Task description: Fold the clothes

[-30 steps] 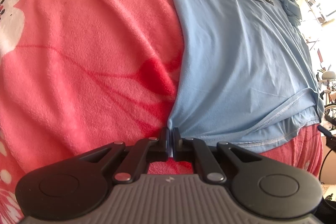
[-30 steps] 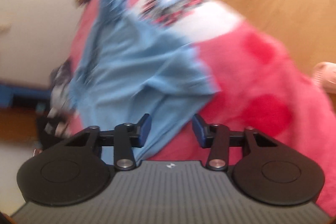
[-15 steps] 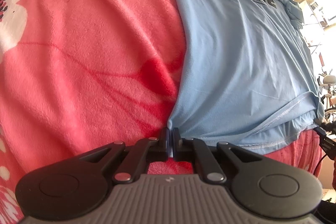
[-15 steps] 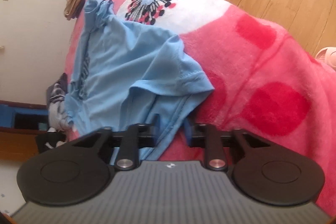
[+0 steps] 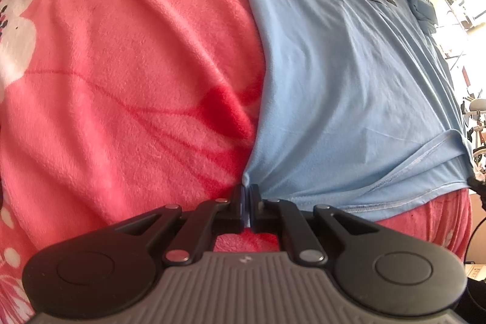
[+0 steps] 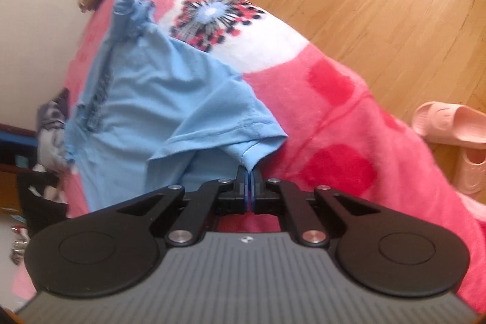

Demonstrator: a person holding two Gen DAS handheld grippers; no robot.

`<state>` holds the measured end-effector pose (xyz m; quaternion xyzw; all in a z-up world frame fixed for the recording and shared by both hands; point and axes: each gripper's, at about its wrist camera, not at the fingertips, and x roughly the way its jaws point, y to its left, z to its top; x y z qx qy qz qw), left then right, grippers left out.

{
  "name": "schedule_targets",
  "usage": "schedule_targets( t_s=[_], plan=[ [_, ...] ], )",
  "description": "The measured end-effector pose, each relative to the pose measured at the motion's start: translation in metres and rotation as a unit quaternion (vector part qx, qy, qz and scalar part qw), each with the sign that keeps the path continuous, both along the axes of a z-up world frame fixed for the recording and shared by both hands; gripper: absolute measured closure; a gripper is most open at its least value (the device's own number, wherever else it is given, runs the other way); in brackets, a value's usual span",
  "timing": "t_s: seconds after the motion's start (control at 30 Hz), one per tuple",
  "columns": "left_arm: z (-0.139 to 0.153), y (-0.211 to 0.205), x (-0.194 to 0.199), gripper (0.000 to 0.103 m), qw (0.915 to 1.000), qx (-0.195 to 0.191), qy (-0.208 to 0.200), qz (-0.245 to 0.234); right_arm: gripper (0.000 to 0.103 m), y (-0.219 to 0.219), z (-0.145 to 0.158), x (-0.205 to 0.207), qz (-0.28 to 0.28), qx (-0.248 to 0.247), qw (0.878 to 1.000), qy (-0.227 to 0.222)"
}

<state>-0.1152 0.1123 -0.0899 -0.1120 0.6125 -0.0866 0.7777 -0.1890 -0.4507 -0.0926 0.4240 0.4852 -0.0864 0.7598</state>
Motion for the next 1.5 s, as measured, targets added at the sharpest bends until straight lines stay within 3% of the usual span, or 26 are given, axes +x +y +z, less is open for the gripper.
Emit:
schedule_targets(
  t_s=[0.2,0.3,0.4,0.5,0.63,0.73,0.9,1.0,1.07,1.13,1.2,1.5],
  plan=[
    [-0.001,-0.005,0.005,0.099,1.0,0.0,0.0,-0.001,0.103,0.012,-0.01,0.008,0.048,-0.062,0.997,0.009],
    [-0.001,-0.006,0.004,0.099,1.0,0.0,-0.001,-0.001,0.096,0.016,0.004,0.004,0.078,-0.088,0.993,-0.007],
    [-0.001,-0.006,0.003,0.099,1.0,-0.002,0.0,0.001,0.083,0.022,0.02,-0.001,0.116,-0.157,0.981,-0.018],
    [-0.001,-0.007,0.003,0.099,1.0,-0.002,0.0,0.001,0.081,0.03,0.034,-0.006,0.163,-0.232,0.958,-0.034],
    [-0.001,-0.006,0.001,0.099,1.0,-0.001,-0.001,0.001,0.081,0.052,0.04,-0.001,0.232,-0.323,0.915,-0.059],
    [-0.001,-0.007,0.0,0.098,1.0,0.0,-0.003,0.003,0.081,0.072,0.04,0.005,0.28,-0.366,0.883,-0.087],
    [-0.002,-0.007,-0.001,0.097,1.0,-0.001,-0.002,0.005,0.081,0.099,0.022,0.011,0.345,-0.428,0.831,-0.081],
    [-0.002,-0.007,0.0,0.097,1.0,-0.001,-0.002,0.005,0.083,0.106,0.016,0.01,0.358,-0.462,0.807,-0.086],
    [-0.002,-0.007,0.0,0.097,1.0,-0.001,-0.002,0.004,0.084,0.1,0.018,0.011,0.339,-0.467,0.812,-0.087],
    [-0.002,-0.007,0.0,0.097,1.0,-0.001,-0.001,0.005,0.098,0.093,0.02,0.012,0.319,-0.471,0.818,-0.088],
    [-0.002,-0.007,0.001,0.097,1.0,-0.001,-0.001,0.003,0.1,0.085,0.023,0.012,0.301,-0.474,0.823,-0.087],
    [-0.002,-0.004,0.003,0.097,1.0,0.0,-0.001,-0.001,0.102,0.07,0.031,0.0,0.285,-0.487,0.82,-0.097]
  ],
)
